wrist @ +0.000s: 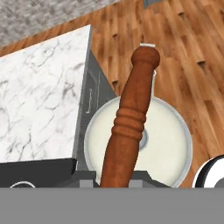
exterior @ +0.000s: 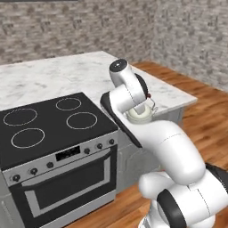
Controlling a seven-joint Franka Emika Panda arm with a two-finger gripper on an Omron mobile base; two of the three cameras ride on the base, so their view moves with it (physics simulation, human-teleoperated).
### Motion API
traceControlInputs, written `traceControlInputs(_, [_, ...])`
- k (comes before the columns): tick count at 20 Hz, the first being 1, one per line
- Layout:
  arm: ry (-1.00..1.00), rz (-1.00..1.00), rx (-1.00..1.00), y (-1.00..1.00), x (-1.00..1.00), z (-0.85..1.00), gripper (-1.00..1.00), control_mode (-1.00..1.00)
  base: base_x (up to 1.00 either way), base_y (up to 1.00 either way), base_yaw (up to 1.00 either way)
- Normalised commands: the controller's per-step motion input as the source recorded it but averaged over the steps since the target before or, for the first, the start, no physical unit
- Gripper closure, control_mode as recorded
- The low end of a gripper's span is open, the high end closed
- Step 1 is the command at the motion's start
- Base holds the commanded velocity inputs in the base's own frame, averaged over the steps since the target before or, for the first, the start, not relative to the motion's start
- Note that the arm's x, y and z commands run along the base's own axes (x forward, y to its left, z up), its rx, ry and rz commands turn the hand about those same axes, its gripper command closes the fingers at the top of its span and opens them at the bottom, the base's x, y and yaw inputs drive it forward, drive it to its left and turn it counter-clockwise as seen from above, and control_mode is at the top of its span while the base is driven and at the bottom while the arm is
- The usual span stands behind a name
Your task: The kettle is done boiling. Turn off the stove, then wait for 300 timesteps before moving the kettle to the dining table.
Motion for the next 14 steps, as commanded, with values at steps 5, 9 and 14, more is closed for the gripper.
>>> traceControlInputs(5, [0.0,0.0,0.0,0.0,0.0,0.0,1.0,1.0,-0.17,-0.34,-0.4])
traceControlInputs(9, [0.0,0.0,0.0,0.0,0.0,0.0,1.0,1.0,-0.19,-0.41,-0.41])
traceControlInputs(14, [0.0,0.0,0.0,0.0,0.0,0.0,1.0,1.0,-0.17,-0.44,-0.4])
